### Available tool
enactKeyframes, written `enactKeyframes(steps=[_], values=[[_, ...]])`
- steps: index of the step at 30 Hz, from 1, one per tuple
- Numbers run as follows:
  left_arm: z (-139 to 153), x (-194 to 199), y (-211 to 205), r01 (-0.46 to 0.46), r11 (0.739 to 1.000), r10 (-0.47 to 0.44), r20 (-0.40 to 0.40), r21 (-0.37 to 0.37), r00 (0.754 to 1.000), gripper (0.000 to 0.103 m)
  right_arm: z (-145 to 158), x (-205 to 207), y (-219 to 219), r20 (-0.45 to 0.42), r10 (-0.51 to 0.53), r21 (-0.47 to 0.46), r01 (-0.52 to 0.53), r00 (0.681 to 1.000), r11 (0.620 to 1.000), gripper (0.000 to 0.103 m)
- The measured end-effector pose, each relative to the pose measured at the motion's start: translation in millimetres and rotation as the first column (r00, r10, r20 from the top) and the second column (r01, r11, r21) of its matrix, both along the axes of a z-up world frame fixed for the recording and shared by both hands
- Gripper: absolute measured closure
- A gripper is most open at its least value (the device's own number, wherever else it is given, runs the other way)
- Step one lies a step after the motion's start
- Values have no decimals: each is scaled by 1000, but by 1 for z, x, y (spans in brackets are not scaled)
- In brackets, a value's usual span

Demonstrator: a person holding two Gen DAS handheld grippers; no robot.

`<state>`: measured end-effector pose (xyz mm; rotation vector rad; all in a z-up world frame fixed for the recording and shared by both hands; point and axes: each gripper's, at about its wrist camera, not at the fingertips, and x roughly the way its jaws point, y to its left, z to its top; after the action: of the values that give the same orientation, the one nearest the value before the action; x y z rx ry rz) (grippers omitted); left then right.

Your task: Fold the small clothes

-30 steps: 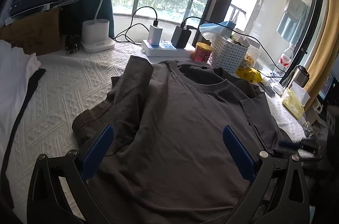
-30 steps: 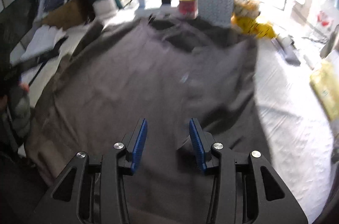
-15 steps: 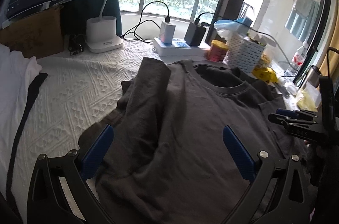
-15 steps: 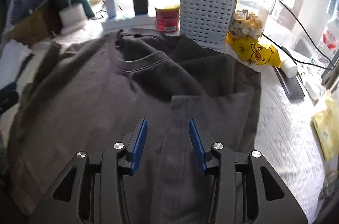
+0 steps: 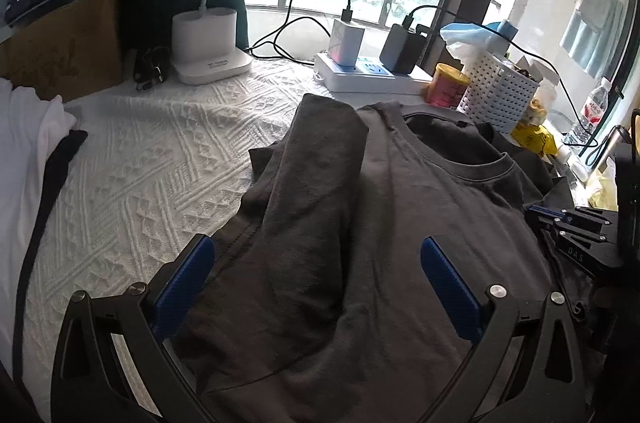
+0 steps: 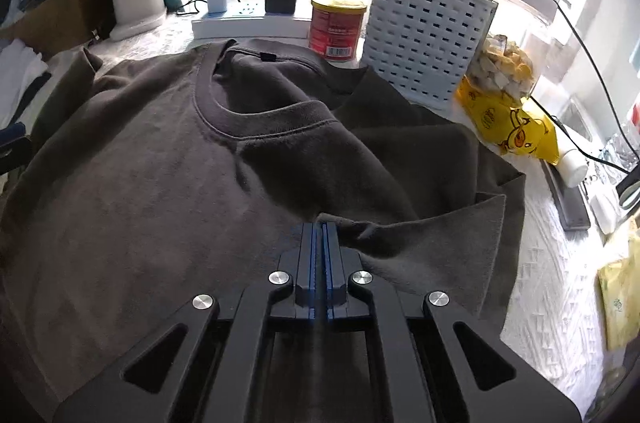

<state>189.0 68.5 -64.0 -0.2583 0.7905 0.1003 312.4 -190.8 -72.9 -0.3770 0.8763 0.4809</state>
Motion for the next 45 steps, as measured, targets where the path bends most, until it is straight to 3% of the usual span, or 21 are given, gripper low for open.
enactKeyframes(steps=[5,12,14,15,16,21,23,26,34,35,37,40,42,45], values=[[3,-4,3,-11,1000,11,0,13,1000,1,16,-11,8,24,32,73,-33,999,997,100],[10,-15,13,-39,999,38,9,34,999,1,26,-27,21,16,66,98,-67,998,993,98],[8,-18,24,-58,998,58,0,18,998,1,33,-34,21,41,65,108,-69,997,992,83],[7,-20,30,-70,997,70,-3,11,998,1,36,-37,21,54,65,119,-71,996,990,61],[6,-22,37,-85,996,85,-7,13,996,1,41,-40,19,67,65,136,-74,996,988,51],[5,-22,58,-84,996,84,-8,22,996,2,52,-48,10,90,35,172,-50,995,984,51],[3,-15,61,-47,999,47,-15,7,999,3,56,-50,2,94,8,185,-25,996,982,51],[-8,1,58,33,999,-34,-71,-12,997,17,61,-55,-14,98,-30,202,10,995,979,51],[-4,30,41,163,986,-164,-27,-17,986,17,65,-69,-64,87,-143,241,118,986,963,51],[-8,37,40,179,983,-180,-42,-29,983,20,65,-71,-69,85,-153,244,129,984,961,51],[-18,48,40,198,979,-203,-100,-55,974,41,66,-75,-78,86,-174,254,147,981,956,51],[-18,45,38,184,983,-186,-119,-30,975,65,68,-81,-91,88,-191,269,162,978,950,51],[-17,40,39,171,984,-175,-117,-50,978,93,67,-83,-97,84,-199,274,170,976,947,51],[-12,28,36,148,989,-150,-110,-22,983,98,66,-85,-105,79,-204,281,174,976,944,51]])
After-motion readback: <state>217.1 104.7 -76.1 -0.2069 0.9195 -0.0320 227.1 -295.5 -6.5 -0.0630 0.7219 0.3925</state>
